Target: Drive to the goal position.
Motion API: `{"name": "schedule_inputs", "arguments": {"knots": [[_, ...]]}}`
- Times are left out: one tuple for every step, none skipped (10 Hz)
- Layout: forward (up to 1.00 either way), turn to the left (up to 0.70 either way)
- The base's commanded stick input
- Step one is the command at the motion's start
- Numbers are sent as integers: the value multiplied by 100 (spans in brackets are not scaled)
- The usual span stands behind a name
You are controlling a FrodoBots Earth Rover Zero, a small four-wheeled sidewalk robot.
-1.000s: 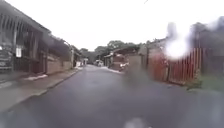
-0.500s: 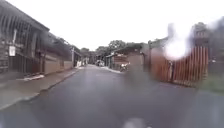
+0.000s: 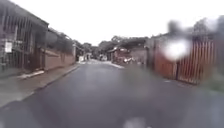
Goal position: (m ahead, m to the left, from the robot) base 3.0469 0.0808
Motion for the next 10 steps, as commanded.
{"name": "schedule_inputs", "arguments": {"knots": [[70, 0], [70, 0], [70, 0], [70, 0], [70, 0], [70, 0], [70, 0], [70, 0], [70, 0], [70, 0]]}}
